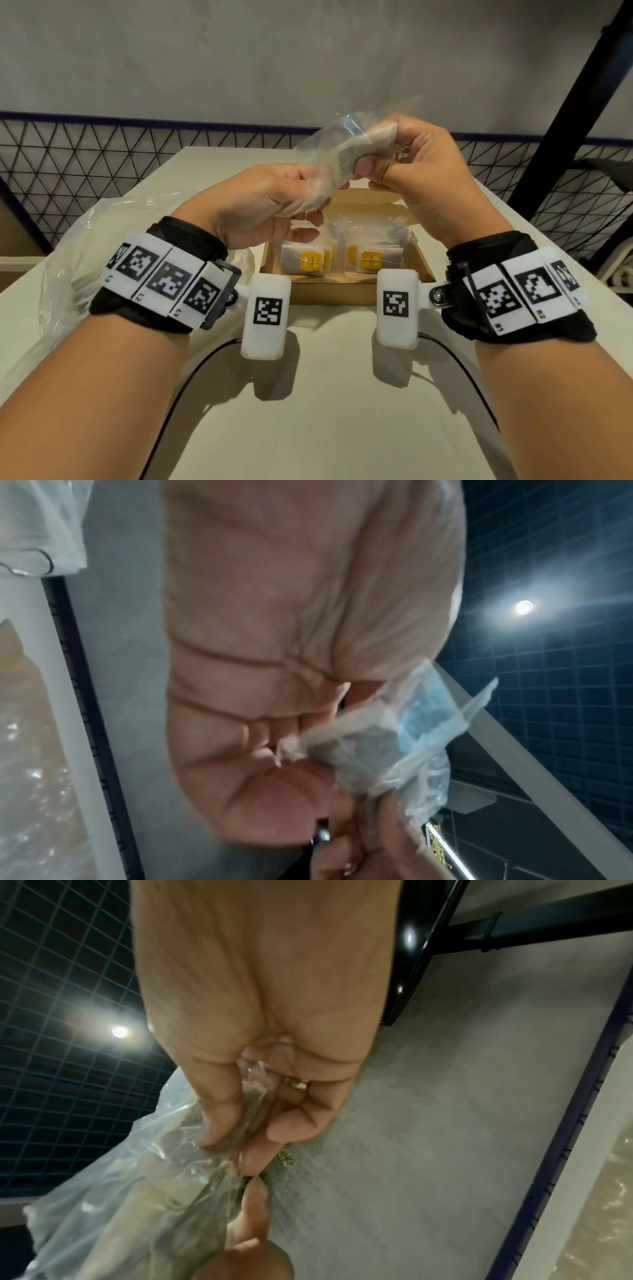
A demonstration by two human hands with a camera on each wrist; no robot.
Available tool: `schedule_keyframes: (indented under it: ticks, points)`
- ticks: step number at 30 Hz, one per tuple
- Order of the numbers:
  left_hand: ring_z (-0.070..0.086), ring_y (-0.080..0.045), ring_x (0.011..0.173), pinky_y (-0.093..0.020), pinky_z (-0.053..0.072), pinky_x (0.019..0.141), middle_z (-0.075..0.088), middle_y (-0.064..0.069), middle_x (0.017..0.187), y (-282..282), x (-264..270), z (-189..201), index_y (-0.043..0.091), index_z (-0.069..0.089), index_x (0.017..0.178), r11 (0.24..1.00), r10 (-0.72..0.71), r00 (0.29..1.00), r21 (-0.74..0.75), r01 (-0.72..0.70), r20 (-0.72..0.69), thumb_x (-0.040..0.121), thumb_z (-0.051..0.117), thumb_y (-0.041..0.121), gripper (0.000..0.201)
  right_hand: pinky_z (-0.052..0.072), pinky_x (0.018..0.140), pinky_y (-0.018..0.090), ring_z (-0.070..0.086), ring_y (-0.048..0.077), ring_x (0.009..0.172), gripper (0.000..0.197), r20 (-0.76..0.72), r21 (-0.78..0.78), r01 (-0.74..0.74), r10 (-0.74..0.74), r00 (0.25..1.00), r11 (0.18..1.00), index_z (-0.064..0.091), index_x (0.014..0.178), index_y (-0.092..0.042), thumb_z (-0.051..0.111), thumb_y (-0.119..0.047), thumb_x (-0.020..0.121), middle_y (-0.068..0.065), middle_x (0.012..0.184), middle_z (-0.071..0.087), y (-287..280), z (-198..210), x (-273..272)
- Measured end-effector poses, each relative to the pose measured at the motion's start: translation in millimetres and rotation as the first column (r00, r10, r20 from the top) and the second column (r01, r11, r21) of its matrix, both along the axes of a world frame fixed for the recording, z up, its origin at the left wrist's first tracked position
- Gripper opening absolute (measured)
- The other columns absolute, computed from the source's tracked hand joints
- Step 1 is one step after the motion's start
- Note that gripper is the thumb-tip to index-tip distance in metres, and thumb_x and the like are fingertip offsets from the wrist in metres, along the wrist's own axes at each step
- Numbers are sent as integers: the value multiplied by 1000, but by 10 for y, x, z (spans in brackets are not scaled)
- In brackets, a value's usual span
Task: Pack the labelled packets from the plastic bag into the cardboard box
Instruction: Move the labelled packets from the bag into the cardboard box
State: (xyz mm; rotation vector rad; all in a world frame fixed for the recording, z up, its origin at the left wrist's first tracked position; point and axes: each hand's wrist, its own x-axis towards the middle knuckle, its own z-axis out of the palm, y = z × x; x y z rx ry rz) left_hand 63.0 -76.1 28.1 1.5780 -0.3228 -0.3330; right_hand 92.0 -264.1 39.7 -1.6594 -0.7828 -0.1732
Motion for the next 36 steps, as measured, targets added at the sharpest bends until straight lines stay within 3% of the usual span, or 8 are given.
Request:
schedule_keyframes:
  ticks: [3, 8, 15, 19, 22, 27, 32, 36]
  points:
    - [54, -7, 61, -21, 49, 55, 58, 6, 69, 36, 12, 24, 16, 61, 101, 996, 79, 996, 27, -80, 34, 85, 55, 11, 18, 48, 61, 14, 63, 7, 73, 22, 3, -29, 59, -59, 998, 998, 64, 86, -19, 58, 2, 87, 0, 82, 66, -12, -12, 31]
    - [61, -11, 81, -30, 51, 78, 64, 0, 94, 115, 46, 40, 17, 60, 108, 960, 267, 960, 68, -273, 82, 93, 46, 5, 23, 49, 59, 13, 60, 6, 67, 41, -82, -60, 180, -185, 979, 982, 68, 86, -26, 47, 9, 88, -5, 85, 68, -100, -14, 135]
    - [62, -14, 83, -28, 52, 74, 64, 1, 93, 119, 69, 10, 21, 62, 101, 851, 402, 893, 278, -446, 203, 84, 57, -3, 30, 54, 75, 22, 59, 11, 92, 49, -143, -286, 171, -218, 965, 943, 66, 97, -25, 43, 16, 83, -4, 104, 65, -258, 25, 129]
    - [59, -11, 78, -20, 49, 67, 63, 2, 86, 67, 77, -60, 22, 64, 93, 732, 379, 874, 480, -484, 303, 85, 61, 4, 20, 45, 69, 13, 55, -5, 88, 49, -126, -539, 104, -202, 971, 836, 64, 110, -28, 48, 9, 83, -18, 101, 63, -338, 40, 107]
    - [55, -12, 73, -22, 48, 65, 61, 2, 81, 43, 95, -97, 21, 64, 91, 672, 378, 864, 544, -503, 332, 85, 63, 6, 16, 45, 69, 13, 60, -1, 83, 30, -131, -566, 136, -252, 959, 813, 68, 102, -27, 54, -5, 87, -16, 94, 67, -369, 35, 110]
    - [56, -15, 75, -31, 51, 76, 63, 0, 79, 65, 119, -119, 21, 64, 76, 662, 387, 852, 537, -523, 353, 81, 70, 10, 14, 42, 67, 13, 57, -2, 75, 18, 17, -609, 270, -328, 945, 746, 72, 87, -23, 63, -8, 84, -12, 82, 66, -371, 1, 149]
    - [54, -14, 71, -25, 48, 69, 60, -2, 75, 93, 140, -120, 16, 60, 72, 665, 413, 826, 493, -561, 383, 80, 70, 15, 12, 37, 45, 2, 55, -4, 57, 25, 93, -729, 270, -301, 949, 629, 69, 75, -21, 60, 1, 83, -9, 73, 63, -305, -47, 152]
    - [53, -16, 76, -23, 45, 65, 58, 0, 81, 113, 136, -65, 22, 57, 76, 700, 460, 773, 357, -619, 438, 85, 61, 10, 16, 35, 54, 10, 50, 0, 64, 27, 108, -793, 258, -289, 951, 552, 72, 82, -19, 55, 1, 87, -10, 73, 59, -266, -86, 166]
